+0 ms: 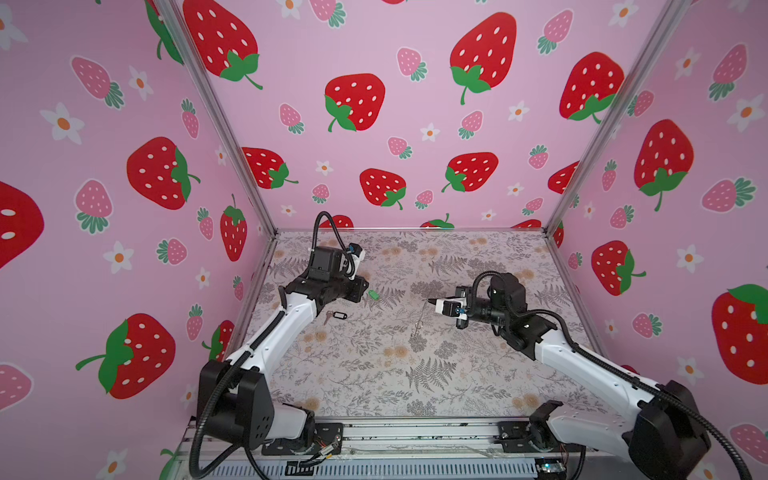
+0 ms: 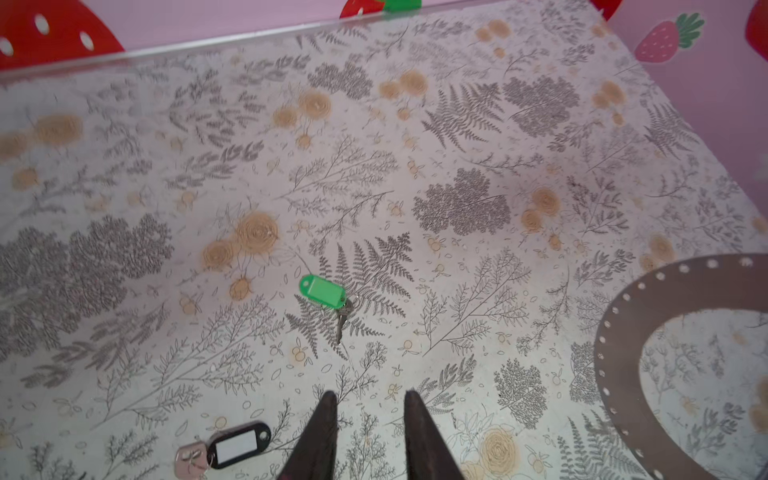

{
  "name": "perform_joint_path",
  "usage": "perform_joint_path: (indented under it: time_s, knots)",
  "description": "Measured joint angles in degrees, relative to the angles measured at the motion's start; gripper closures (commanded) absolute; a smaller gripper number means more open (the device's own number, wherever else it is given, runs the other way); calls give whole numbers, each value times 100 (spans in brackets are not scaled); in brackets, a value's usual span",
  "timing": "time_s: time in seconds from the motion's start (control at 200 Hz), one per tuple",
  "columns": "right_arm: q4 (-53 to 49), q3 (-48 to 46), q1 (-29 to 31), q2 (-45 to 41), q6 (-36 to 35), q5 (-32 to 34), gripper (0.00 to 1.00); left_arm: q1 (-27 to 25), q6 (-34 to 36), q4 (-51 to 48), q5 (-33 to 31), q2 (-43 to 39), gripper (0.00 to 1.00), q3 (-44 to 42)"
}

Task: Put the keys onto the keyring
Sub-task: 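Move the left gripper away to the green-tagged key on the table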

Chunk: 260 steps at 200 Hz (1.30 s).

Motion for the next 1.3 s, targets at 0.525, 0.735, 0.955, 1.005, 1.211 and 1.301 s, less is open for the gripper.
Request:
perform_joint_path:
  time_s: [0.525,0.735,0.955,1.005,1.211,1.301]
  knots:
    - [-304,0,-9,-114,160,164,100,-708,-1318,-745,-608,2396,71,1322]
    - [-343,0,-9,-114,173,212,100,-1224,-2129,-1049,-1377,3171,70,2299]
    - [-361,-2,-31,-114,173,236,100,-1390,-2804,-1513,-2122,3742,70,2763]
    - [-358,-4,-37,-114,173,234,100,-1405,-2924,-1591,-2245,3786,70,2800]
    - [-363,-48,-48,-114,166,227,100,-1429,-3305,-1735,-2496,3875,70,2903]
    - [-365,-70,-61,-114,153,221,100,-1429,-3445,-1751,-2555,3928,70,2927]
